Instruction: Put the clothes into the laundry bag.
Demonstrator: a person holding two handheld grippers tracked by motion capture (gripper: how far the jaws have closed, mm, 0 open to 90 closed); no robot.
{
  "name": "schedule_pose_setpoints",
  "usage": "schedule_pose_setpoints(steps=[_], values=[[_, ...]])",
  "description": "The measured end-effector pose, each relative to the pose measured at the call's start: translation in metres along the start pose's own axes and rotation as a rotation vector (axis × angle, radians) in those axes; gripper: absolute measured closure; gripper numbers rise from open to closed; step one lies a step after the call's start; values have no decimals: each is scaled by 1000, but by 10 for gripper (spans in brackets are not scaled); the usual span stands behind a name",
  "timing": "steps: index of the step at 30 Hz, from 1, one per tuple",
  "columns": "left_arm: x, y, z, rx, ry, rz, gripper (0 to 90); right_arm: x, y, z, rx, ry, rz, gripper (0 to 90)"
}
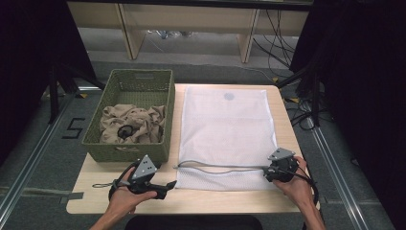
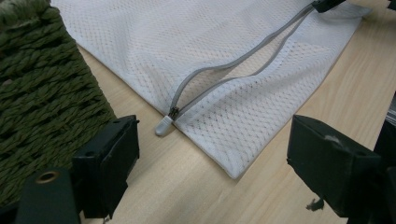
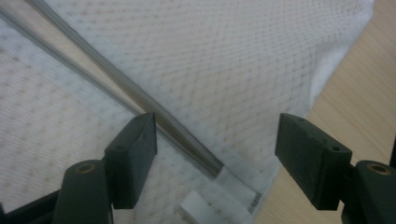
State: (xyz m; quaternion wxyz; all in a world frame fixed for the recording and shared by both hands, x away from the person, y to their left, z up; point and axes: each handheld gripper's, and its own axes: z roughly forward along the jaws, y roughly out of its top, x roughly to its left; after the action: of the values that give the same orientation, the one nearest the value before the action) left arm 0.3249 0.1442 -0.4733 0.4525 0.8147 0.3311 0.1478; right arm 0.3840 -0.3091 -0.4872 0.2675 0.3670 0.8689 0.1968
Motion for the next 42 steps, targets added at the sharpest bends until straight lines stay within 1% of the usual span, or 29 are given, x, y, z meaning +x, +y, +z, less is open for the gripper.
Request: schedule_pose_setpoints(steps=[2, 5, 7, 9, 10, 11, 12, 13, 15, 16, 18, 19, 21, 22, 23, 24, 25, 27, 29, 30, 32, 33, 34, 35, 37, 39, 40, 41, 42], values=[[0, 0, 0, 2, 1, -7, 167, -2, 0, 2, 29, -33, -24, 314], [0, 0, 0, 1, 3, -9, 168, -2, 0, 2, 44, -42, -33, 314], [0, 0, 0, -1, 2, -12, 168, -1, 1, 3, 42, -27, -29, 313], [0, 0, 0, -4, 4, -11, 168, 2, 5, 4, 5, 16, -24, 314], [0, 0, 0, 0, 5, -3, 168, 2, 5, 4, 5, 16, -24, 314], [2, 0, 0, 4, 5, 3, 168, 4, 13, 4, -56, 50, -17, 316], [2, 0, 0, 4, 5, 3, 168, 4, 13, 4, -56, 50, -17, 316], [2, 0, 0, -2, 2, 6, 168, 7, 18, 5, -72, 72, 0, 316], [3, 0, 0, 9, 7, 3, 168, 15, 29, 8, -101, 112, 1, 314], [3, -1, 1, 0, 10, -8, 168, 25, 41, 11, -130, 166, -1, 312], [4, -1, -1, 12, 15, 0, 168, 37, 54, 14, -152, 219, -8, 309], [4, -1, -1, 12, 15, 0, 168, 37, 54, 14, -152, 219, -8, 309], [4, 0, -1, 13, 11, 4, 168, 49, 68, 19, -193, 241, -37, 307], [3, -1, -1, -2, 12, -8, 168, 61, 80, 20, -192, 285, -44, 307], [4, -1, -2, 2, 14, 2, 168, 67, 85, 21, -199, 306, -51, 308], [4, -1, -2, 2, 14, 2, 168, 67, 85, 21, -199, 306, -51, 308], [4, -1, -2, 3, 16, 0, 168, 80, 96, 26, -219, 319, -68, 309], [4, -1, -2, 0, 9, -17, 168, 91, 106, 30, -224, 329, -92, 310], [5, -1, -3, 11, 16, -1, 168, 96, 111, 31, -214, 347, -104, 312], [3, -1, -3, 0, 18, -19, 168, 101, 115, 34, -226, 341, -108, 311], [3, -1, -3, -4, 15, -20, 168, 110, 124, 38, -233, 344, -117, 311], [3, -1, -3, -3, 15, -18, 168, 113, 128, 40, -235, 344, -139, 310], [3, -1, -3, -2, 15, -17, 168, 118, 132, 42, -237, 339, -138, 309], [3, -1, -3, -1, 16, -17, 168, 126, 139, 47, -228, 345, -167, 309], [3, -1, -3, -1, 17, -13, 168, 135, 145, 53, -211, 311, -207, 322], [3, -1, -4, 1, 16, -12, 168, 139, 146, 55, -191, 297, -218, 331], [3, -1, -4, 2, 15, -6, 168, 141, 149, 59, -183, 296, -243, 338], [4, -1, -3, -3, 12, -1, 168, 144, 150, 61, -176, 279, -229, 349], [3, -1, -4, -1, 13, 0, 168, 145, 155, 65, -184, 250, -244, 419]])
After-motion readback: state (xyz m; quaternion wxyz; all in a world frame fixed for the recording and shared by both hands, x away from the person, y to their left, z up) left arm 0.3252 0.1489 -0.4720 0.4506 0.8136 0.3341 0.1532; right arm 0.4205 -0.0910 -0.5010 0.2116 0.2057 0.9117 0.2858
